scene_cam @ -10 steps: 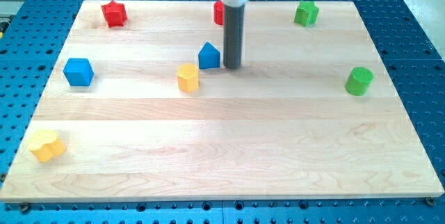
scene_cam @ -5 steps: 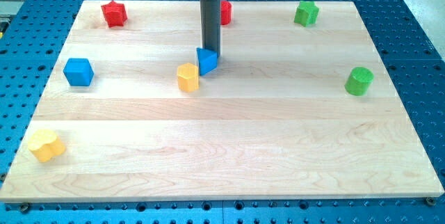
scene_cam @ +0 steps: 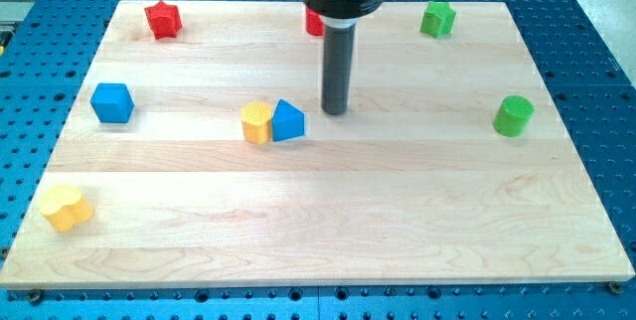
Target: Move the triangle to the bottom center of the board
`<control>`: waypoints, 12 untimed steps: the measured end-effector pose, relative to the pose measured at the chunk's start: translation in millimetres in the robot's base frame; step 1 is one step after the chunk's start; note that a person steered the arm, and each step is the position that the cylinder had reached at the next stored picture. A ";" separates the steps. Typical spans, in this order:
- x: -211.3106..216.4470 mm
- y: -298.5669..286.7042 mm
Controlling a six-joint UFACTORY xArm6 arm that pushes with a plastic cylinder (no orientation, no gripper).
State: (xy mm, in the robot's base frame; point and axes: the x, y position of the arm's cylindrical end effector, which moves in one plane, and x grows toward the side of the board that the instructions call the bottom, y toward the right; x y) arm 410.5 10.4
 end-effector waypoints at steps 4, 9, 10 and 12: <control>32.5 -63.5; 106.2 -131.0; 133.7 -100.3; 106.5 -102.4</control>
